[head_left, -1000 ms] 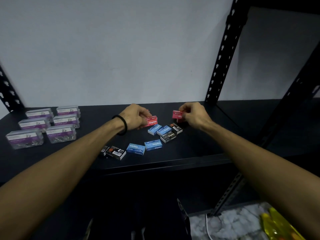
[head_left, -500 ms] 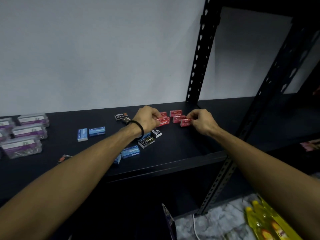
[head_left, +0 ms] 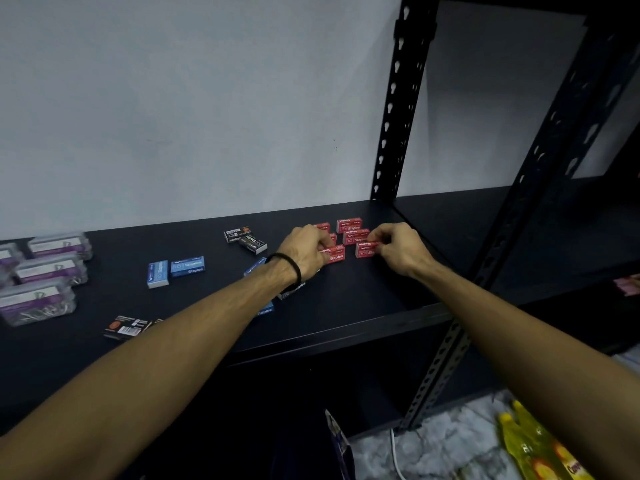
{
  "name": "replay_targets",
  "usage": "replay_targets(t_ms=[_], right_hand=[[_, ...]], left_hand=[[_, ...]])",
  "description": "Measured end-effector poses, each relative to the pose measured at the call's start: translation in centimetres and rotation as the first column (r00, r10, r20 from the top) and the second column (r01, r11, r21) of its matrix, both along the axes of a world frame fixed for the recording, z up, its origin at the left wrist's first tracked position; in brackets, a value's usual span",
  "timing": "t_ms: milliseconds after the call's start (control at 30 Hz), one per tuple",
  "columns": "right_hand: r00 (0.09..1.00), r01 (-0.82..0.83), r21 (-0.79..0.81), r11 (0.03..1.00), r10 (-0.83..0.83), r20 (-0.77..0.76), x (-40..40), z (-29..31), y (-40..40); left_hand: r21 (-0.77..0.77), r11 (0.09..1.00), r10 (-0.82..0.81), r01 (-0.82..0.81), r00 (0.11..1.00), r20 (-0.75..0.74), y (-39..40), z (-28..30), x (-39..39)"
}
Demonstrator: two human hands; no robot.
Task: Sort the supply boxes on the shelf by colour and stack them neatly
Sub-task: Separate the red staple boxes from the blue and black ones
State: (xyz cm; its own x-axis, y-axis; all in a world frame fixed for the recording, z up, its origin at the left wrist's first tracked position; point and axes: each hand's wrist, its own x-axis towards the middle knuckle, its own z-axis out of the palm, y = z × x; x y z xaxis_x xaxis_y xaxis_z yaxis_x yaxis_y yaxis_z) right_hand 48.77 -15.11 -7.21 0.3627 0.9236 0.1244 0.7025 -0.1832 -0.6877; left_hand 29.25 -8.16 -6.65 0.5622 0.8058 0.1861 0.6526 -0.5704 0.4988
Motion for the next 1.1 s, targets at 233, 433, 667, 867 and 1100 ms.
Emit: replay_targets(t_ms=[233,433,667,867,1100], right_hand=[[1.0,-0.002,0.004,1.0,0.002,-0.006,0.12,0.01,0.25],[1.0,-0.011,0.013,1.0,0.011,-0.01,0.16,-0.09,0.26],[1.0,-0.008,0.013,1.0,0.008,-0.023,0.17,-0.38,0.7],[1.0,-0.014,0.024,1.0,0.015,-0.017,0.27,-0.55,0.78],[1.0,-0.011,0.036,0.999,0.01,0.015,0.12,-0.83,0.62]], left_hand=[[0.012,1.0,-0.017,0.017,0.999,-0.04,0.2,-0.03,-0.46],[0.013,1.0,-0.013,0.013,0.999,-0.036,0.3,0.01,-0.45],[0.023,1.0,-0.009,0.01,0.999,-0.036,0.42,-0.08,0.06],[0.016,1.0,-0.012,0.012,0.999,-0.037,0.46,-0.04,-0.02],[0.034,0.999,-0.026,0.027,0.999,-0.025,0.41,0.1,-0.4]])
